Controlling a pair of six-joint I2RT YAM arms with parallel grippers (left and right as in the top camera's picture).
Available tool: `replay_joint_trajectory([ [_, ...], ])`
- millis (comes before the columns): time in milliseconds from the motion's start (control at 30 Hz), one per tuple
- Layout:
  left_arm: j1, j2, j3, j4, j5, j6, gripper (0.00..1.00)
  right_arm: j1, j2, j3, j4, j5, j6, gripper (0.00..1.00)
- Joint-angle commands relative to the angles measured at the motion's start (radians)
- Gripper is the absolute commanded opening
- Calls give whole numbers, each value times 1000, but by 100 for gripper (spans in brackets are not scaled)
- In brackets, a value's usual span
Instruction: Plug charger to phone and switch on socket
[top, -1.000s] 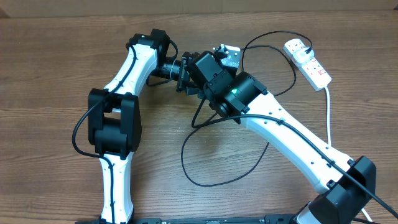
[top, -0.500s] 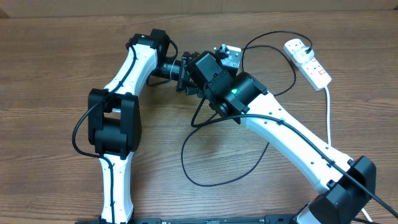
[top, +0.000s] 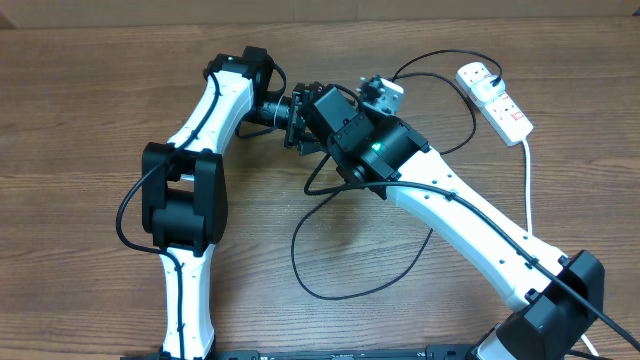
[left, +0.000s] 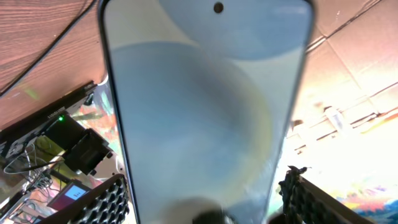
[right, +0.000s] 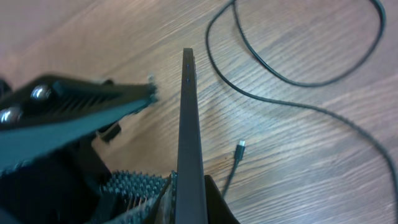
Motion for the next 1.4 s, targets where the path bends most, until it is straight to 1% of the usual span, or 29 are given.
replay_joint_trajectory([
  [0, 0, 6, 29, 1, 30, -8, 74, -5, 0, 16, 7, 66, 307, 4],
  [133, 0, 6, 29, 1, 23, -9, 81, -5, 0, 16, 5, 65, 533, 4],
  [267, -1, 6, 29, 1, 23, -9, 82, -5, 0, 16, 7, 54, 704, 7],
  [333, 0, 6, 29, 1, 23, -9, 82, -5, 0, 16, 9, 18, 755, 9],
  [467, -1, 6, 29, 1, 23, -10, 82, -5, 0, 16, 37, 0, 775, 6],
  [600, -1, 6, 29, 1, 23, -14, 77, -5, 0, 16, 42, -8, 926, 6],
  [700, -1, 6, 29, 1, 23, -36, 66, -5, 0, 16, 42, -39, 1056, 4],
  [733, -1, 6, 29, 1, 23, -43, 60, -5, 0, 16, 42, -56, 1099, 4],
  [833, -1, 6, 29, 1, 23, -72, 45, -5, 0, 16, 72, -76, 1109, 4],
  [900, -1, 6, 29, 1, 23, -87, 40, -5, 0, 16, 91, -76, 1109, 4],
  [967, -1, 6, 29, 1, 23, -89, 39, -5, 0, 16, 104, -75, 1109, 4],
  [1067, 0, 6, 29, 1, 23, -88, 35, -5, 0, 16, 119, -75, 1109, 4],
  [1200, 1, 6, 29, 1, 23, -89, 32, -5, 0, 16, 124, -75, 1110, 4],
  [1267, 1, 6, 29, 1, 23, -89, 29, -5, 0, 16, 120, -75, 1110, 4],
  [1367, 1, 6, 29, 1, 24, -106, 27, -5, 0, 16, 120, -75, 1110, 4],
])
